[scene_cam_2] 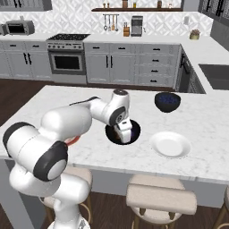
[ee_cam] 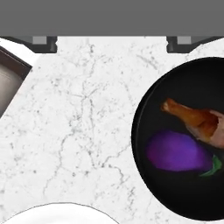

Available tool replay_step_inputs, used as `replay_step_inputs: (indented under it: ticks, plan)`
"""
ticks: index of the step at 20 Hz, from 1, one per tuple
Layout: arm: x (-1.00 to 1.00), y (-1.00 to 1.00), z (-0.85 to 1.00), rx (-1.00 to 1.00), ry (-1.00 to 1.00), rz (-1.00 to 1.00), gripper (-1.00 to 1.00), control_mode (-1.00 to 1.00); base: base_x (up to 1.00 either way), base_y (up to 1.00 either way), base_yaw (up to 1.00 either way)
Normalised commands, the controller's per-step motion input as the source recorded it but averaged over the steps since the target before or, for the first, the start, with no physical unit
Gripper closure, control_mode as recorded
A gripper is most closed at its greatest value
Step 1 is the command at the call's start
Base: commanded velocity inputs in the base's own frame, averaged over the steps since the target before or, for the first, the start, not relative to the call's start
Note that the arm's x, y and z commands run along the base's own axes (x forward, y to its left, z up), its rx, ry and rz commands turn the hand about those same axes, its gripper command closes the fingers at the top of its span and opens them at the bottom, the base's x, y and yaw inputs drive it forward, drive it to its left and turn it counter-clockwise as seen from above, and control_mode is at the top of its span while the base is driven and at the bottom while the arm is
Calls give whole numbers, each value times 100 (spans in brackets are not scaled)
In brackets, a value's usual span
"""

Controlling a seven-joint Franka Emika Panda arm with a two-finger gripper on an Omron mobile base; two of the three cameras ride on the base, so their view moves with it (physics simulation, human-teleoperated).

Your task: Pick the chicken drumstick and eggplant from their plates and place them in the bowl. Then put the bowl in the fridge.

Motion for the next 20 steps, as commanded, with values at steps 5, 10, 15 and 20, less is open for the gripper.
replay_step_inputs:
  ticks: [5,10,15,20]
  plan:
    - [3,-6,-18,8,-2,0,-100,-100,0,0,0]
    - [10,0,-38,3,-5,0,-100,-100,0,0,0]
    - [36,0,-18,0,0,0,-100,-100,0,0,0]
    - [24,0,-22,0,0,0,-100,-100,0,0,0]
